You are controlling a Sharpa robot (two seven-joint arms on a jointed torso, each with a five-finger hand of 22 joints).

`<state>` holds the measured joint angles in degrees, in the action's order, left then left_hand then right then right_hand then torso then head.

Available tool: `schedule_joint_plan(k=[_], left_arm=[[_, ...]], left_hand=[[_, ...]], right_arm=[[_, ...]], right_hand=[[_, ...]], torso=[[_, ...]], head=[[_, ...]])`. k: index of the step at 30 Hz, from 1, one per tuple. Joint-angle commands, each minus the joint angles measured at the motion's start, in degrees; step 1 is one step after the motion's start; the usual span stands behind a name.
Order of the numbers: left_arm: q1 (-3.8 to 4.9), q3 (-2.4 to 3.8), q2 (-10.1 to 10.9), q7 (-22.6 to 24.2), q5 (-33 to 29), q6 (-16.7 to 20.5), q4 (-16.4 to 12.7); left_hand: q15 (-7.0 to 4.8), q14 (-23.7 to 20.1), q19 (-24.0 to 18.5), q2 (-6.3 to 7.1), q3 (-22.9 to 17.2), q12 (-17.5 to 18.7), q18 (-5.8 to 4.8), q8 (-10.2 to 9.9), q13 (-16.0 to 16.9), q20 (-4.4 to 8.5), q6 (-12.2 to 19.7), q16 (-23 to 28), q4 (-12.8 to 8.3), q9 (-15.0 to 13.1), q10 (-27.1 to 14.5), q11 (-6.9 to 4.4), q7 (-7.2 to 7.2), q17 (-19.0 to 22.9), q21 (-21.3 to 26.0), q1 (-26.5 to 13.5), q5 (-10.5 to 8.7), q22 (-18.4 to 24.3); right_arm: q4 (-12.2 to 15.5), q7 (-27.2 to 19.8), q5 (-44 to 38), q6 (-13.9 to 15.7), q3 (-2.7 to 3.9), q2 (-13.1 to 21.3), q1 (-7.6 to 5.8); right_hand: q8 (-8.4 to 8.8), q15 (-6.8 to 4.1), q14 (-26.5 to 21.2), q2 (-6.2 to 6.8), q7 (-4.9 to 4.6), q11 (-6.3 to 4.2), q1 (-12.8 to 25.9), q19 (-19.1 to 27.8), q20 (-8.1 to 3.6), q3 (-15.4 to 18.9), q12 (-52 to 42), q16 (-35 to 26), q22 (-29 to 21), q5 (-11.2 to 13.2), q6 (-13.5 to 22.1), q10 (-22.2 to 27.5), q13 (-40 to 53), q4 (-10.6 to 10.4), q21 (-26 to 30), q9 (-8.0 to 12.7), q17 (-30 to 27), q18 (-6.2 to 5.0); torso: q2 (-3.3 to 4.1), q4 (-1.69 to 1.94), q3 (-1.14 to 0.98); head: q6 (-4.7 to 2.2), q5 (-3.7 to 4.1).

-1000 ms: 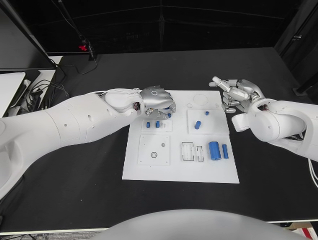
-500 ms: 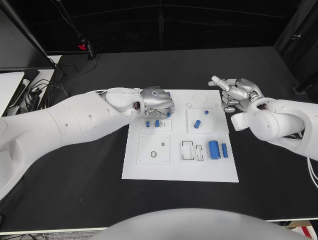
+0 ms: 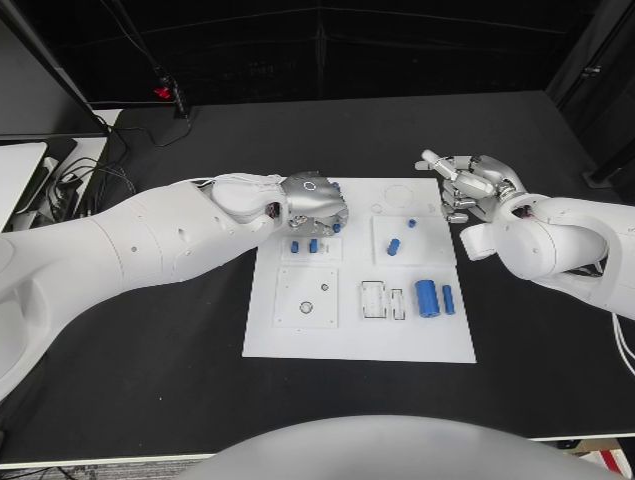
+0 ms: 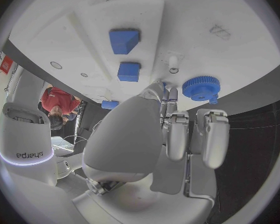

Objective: Assemble the parts on the task board

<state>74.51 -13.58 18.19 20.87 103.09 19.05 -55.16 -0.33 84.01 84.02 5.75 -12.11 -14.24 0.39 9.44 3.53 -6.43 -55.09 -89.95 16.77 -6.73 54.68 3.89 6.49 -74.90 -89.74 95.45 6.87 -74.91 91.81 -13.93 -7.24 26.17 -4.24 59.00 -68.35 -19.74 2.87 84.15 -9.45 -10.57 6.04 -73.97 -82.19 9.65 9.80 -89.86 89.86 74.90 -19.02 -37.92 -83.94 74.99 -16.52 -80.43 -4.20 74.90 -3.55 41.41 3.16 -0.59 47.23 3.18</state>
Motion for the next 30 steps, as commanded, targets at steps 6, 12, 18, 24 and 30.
schedule_joint_plan(k=[6, 12, 18, 24, 30], left_arm=[[-0.19, -0.01, -0.2, -0.9, 0.7, -2.2, 0.0], [-0.27, -0.01, -0.3, -0.9, 0.7, -2.3, 0.1], [-0.3, -0.01, -0.2, -0.7, 0.7, -0.6, 0.1], [-0.29, -0.01, 0.0, 0.2, 0.7, 5.9, 0.0], [0.16, 0.01, 0.9, 0.8, 0.7, 11.2, -1.0]], left_hand=[[-0.33, 6.0, 5.9, -0.95, -1.5, 0.1, -0.37, 0.1, 0.0, 0.5, -2.5, 0.0, -0.1, 0.0, 2.4, -0.28, -0.29, -15.1, -0.2, -0.7, -0.69, -15.1], [-0.22, 6.0, 6.0, -1.35, -2.4, 0.1, -0.39, 0.6, 0.0, 0.53, -4.7, 0.0, -0.2, -0.2, 4.7, -0.49, -0.56, -15.1, -0.3, -0.9, -0.93, -15.1], [-0.19, 6.0, 6.0, -1.55, -3.4, 0.4, -0.39, 1.1, 0.0, 0.51, -7.0, 0.0, -0.3, -0.5, 7.2, -0.76, -0.73, -15.1, -0.3, -0.7, -0.97, -15.1], [-0.06, 6.0, 6.0, -1.54, -3.7, 0.8, -0.39, 1.2, -0.1, 0.51, -7.7, 0.0, -0.3, -0.7, 8.1, -0.77, -0.68, -15.1, -0.3, -0.7, -1.0, -15.1], [0.03, 6.0, 6.0, -1.58, -4.0, 1.1, -0.39, 1.2, -0.1, 0.5, -8.1, 0.0, -0.2, -0.7, 8.6, -0.76, -0.68, -15.1, -0.3, -0.7, -0.96, -15.1]], right_arm=[[0.1, -0.3, -0.2, -0.2, 0.03, 0.0, -0.07], [0.1, -0.2, -0.2, -0.2, 0.03, 0.0, -0.07], [0.1, -0.2, -0.2, -0.2, 0.03, 0.1, -0.07], [0.1, -0.1, -0.2, -0.2, 0.03, 0.1, -0.07], [0.1, -0.1, -0.2, -0.2, 0.03, 0.1, -0.07]], right_hand=[[-0.14, 0.43, 5.9, -0.14, -0.1, 0.49, -0.4, 0.4, -0.13, 0.2, -0.1, 0.1, 11.3, -0.3, 0.4, -6.1, 15.0, 0.0, 0.4, 0.1, 15.1, 0.69], [-0.19, 0.44, 5.9, -0.17, -0.11, 0.5, -0.4, 0.5, -0.13, 0.2, -0.1, 0.1, 11.3, -0.3, 0.4, -6.1, 15.0, 0.0, 0.5, 0.1, 15.1, 0.66], [-0.19, 0.44, 5.9, -0.17, -0.11, 0.5, -0.4, 0.5, -0.13, 0.2, -0.1, 0.1, 11.3, -0.3, 0.4, -6.1, 15.0, 0.0, 0.5, 0.1, 15.1, 0.66], [-0.2, 0.44, 5.9, -0.17, -0.11, 0.5, -0.4, 0.5, -0.13, 0.2, -0.1, 0.1, 11.3, -0.3, 0.4, -6.1, 15.0, 0.0, 0.5, 0.1, 15.1, 0.66], [-0.28, 0.45, 5.9, -0.17, -0.12, 0.51, -0.5, 0.6, -0.12, 0.3, -0.1, 0.1, 11.3, -0.4, 0.5, -6.1, 15.0, 0.0, 0.5, 0.1, 15.1, 0.64]], torso=[[-0.03, 0.04, -0.04], [-0.02, 0.01, -0.01], [0.01, 0.02, -0.02], [-0.01, 0.08, -0.03], [-0.09, 0.14, -0.09]], head=[[0.08, 0.01], [0.04, 0.09], [0.08, 0.17], [-0.04, 0.19], [-0.11, 0.15]])
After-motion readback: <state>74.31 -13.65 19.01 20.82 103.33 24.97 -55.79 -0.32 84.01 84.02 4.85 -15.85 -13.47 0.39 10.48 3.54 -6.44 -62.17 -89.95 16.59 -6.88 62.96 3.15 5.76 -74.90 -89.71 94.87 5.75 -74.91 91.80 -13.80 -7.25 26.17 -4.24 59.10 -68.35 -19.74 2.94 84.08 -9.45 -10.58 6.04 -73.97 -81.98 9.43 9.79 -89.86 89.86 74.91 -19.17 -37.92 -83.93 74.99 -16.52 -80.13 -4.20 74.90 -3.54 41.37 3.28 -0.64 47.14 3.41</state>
